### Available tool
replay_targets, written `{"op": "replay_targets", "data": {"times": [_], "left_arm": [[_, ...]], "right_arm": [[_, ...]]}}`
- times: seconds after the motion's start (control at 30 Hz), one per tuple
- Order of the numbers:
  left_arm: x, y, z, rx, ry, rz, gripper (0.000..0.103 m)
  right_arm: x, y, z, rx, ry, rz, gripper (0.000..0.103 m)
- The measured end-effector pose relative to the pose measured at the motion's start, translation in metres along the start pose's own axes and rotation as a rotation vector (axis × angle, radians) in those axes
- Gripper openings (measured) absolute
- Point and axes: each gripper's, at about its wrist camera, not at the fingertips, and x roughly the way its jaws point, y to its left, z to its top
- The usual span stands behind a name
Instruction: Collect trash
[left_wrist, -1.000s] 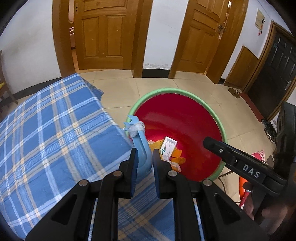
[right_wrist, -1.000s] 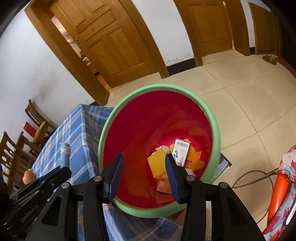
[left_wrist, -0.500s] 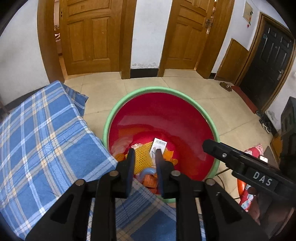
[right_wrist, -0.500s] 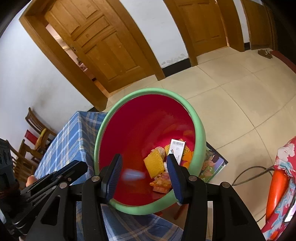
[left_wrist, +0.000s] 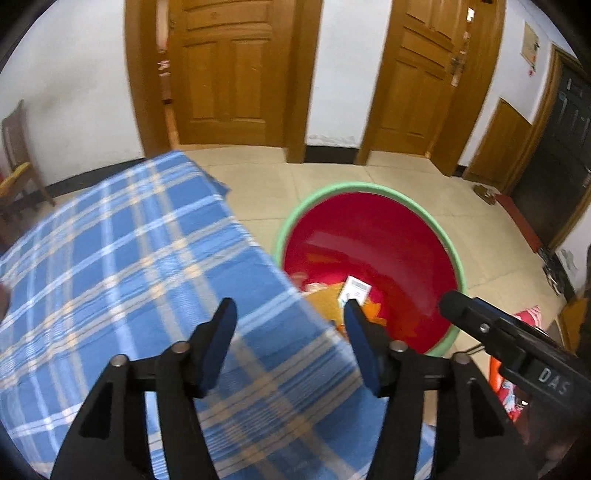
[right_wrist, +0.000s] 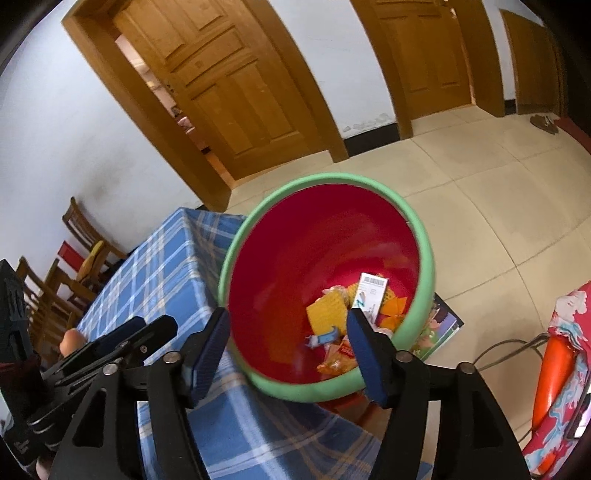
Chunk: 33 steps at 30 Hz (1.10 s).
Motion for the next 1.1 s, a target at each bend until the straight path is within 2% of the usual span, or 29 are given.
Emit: {"op": "replay_targets", "data": {"times": [0.17,0.37,0.53,1.1], "left_arm": [[-0.022,0.022,-0.006,-0.052,-0.028,0.052,0.074],[-0.049,0.046,-0.017,-0.104,-0.061,0.105,0.080],[-0.067,0.063,-0.028,-0.137,-0.078,0.145,0.081],[-0.123,0.111,-0.067,-0.272,-0.134,0.268,0.084]], "right_arm": [[-0.007,0.023,-0.009,-0.047,-0.003,0.013,0.073],[-0.015,0.052,-0.022,-0.113,-0.005,0.033,0.073],[-0.020,0.074,-0.033,-0.160,-0.001,0.043,0.077],[-0.045,0.126,-0.065,-0.285,-0.027,0.078,0.080]]}}
